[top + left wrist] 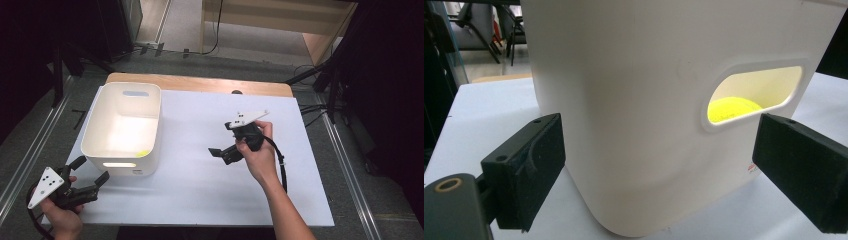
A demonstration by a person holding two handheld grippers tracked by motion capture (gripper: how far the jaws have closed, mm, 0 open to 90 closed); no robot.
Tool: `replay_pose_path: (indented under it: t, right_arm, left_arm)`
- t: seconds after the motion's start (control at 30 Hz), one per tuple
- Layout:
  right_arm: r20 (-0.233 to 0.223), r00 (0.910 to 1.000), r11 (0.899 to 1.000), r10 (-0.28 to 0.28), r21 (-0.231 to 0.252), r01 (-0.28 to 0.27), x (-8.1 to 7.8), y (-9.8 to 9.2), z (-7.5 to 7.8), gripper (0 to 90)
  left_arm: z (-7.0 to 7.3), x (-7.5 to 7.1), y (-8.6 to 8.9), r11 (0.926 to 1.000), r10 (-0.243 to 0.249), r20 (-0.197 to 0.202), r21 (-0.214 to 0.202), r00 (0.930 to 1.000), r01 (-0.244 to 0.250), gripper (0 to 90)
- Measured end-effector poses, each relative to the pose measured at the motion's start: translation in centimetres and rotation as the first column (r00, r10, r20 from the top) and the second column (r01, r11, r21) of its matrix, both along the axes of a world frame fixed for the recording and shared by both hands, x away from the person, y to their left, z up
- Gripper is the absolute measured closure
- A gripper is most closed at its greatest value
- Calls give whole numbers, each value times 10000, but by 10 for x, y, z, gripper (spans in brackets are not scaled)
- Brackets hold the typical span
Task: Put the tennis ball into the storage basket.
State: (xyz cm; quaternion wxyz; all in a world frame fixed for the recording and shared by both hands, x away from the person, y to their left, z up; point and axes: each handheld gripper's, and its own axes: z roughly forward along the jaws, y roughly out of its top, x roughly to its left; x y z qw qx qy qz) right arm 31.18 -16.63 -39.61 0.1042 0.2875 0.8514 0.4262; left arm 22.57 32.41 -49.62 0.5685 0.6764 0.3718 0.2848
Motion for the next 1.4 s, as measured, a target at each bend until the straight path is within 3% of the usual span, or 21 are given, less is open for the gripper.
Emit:
replay_pose_path:
  t: [0.53,1.2,1.4]
  right_arm:
    - [173,9973,9964,-711,476,702,-18,-36,-16,0]
    - [250,9869,9830,-1596,958,1566,-39,-76,-37,0]
    - [453,9823,9778,-1820,1137,1759,-47,-89,-43,0]
  left_arm:
    - [0,0,0,10000,38,-1,21,10000,-38,72]
    - [0,0,-1,10000,16,3,35,10000,-16,73]
    - [0,0,-1,10000,9,2,51,10000,-9,73]
